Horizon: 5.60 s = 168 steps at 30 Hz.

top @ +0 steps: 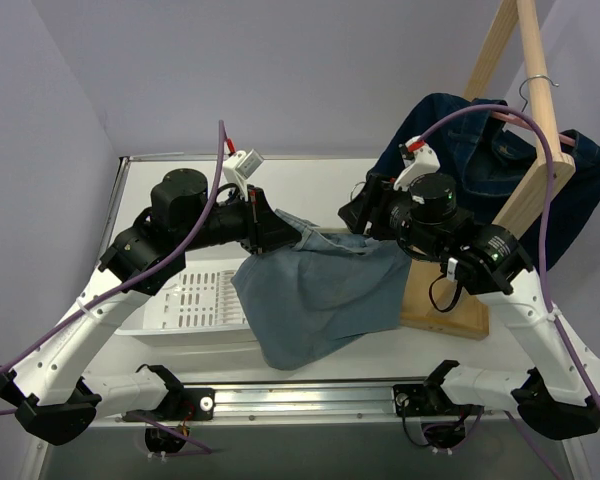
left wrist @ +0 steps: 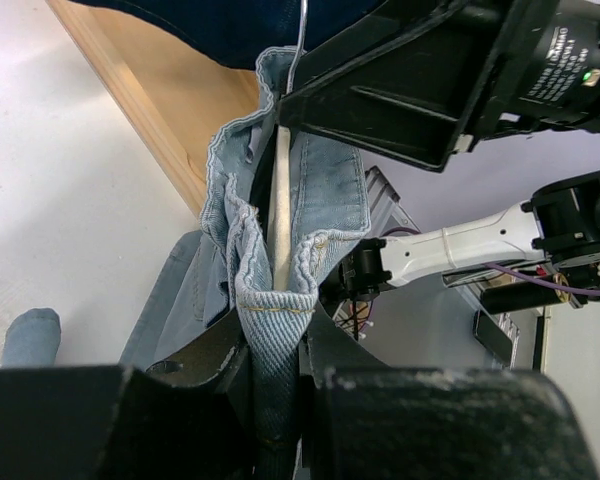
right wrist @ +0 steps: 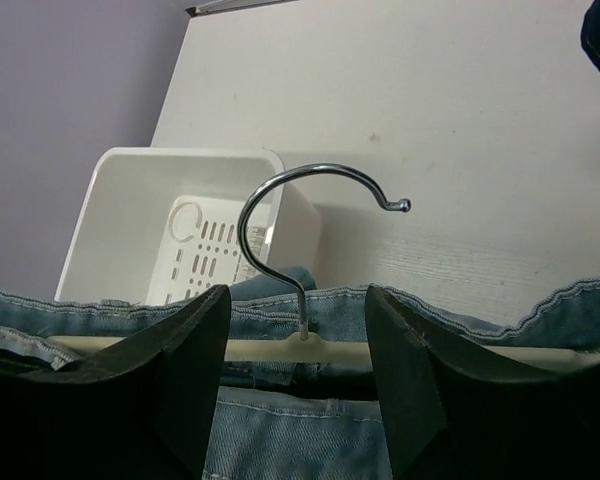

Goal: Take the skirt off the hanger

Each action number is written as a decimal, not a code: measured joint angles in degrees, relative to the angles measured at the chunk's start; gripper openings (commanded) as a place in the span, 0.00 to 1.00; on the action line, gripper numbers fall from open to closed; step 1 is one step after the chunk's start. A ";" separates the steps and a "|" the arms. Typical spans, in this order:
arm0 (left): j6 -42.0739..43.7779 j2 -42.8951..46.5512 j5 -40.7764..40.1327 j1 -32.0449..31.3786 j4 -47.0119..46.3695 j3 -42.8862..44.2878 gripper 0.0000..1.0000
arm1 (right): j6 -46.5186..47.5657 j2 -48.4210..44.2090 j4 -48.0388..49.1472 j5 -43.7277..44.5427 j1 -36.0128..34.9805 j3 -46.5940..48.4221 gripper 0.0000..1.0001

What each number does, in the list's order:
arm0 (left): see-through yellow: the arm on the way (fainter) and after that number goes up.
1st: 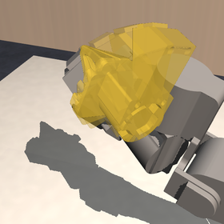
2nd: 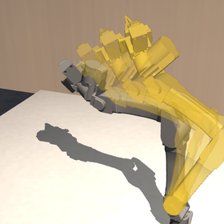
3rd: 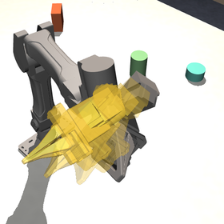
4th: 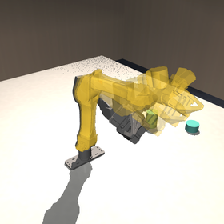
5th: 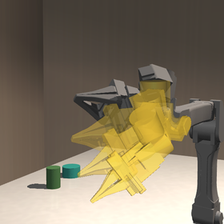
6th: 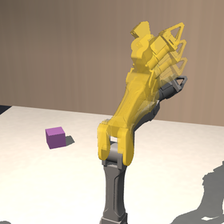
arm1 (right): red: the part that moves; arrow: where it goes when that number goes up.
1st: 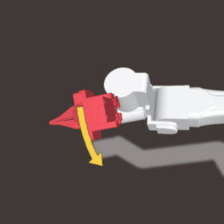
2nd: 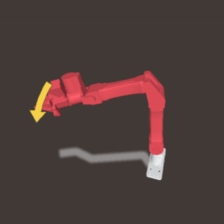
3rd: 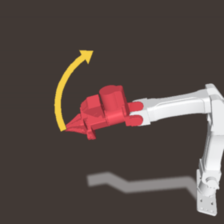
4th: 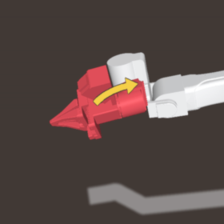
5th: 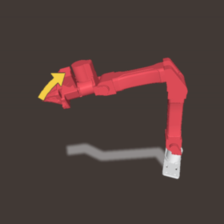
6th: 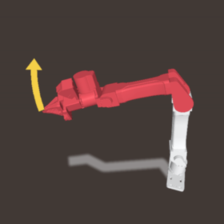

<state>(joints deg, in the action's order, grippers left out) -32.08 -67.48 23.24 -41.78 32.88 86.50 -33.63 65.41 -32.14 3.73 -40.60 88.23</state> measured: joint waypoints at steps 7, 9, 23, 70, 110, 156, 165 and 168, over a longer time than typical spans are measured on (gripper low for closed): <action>-0.74 -0.55 0.81 0.00 -0.61 0.00 0.02 | 0.13 1.05 1.70 -0.07 0.00 -1.42 0.43; -0.79 -0.74 1.03 -0.02 -0.72 0.00 0.02 | 0.09 1.20 1.92 -0.09 0.00 -1.57 0.40; -1.62 -0.96 1.73 0.00 -0.94 0.11 0.05 | -0.59 1.33 2.38 1.16 -0.39 -4.24 0.00; -0.70 7.91 2.78 -0.17 -1.40 -7.08 0.02 | -3.76 1.27 -13.31 11.15 -2.34 12.28 0.00; -0.39 10.56 0.24 0.22 0.98 -11.93 0.65 | -8.57 -4.74 -16.20 20.00 -1.31 14.49 0.00; 19.08 0.44 22.43 5.88 -18.60 -7.13 0.71 | -12.76 -7.10 -20.72 -4.61 -1.11 25.05 0.00; 19.74 -0.33 15.89 5.95 -10.99 -4.57 0.02 | -13.31 -7.61 -19.87 -3.61 -1.14 25.05 0.00; 17.59 0.13 13.62 7.82 -8.15 -4.35 0.02 | -13.97 -7.72 -19.26 -0.92 -1.16 24.96 0.00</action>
<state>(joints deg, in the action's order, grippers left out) -14.48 -67.35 36.86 -33.95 24.73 82.15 -47.59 57.69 -51.40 2.81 -41.76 113.19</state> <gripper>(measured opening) 0.068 0.009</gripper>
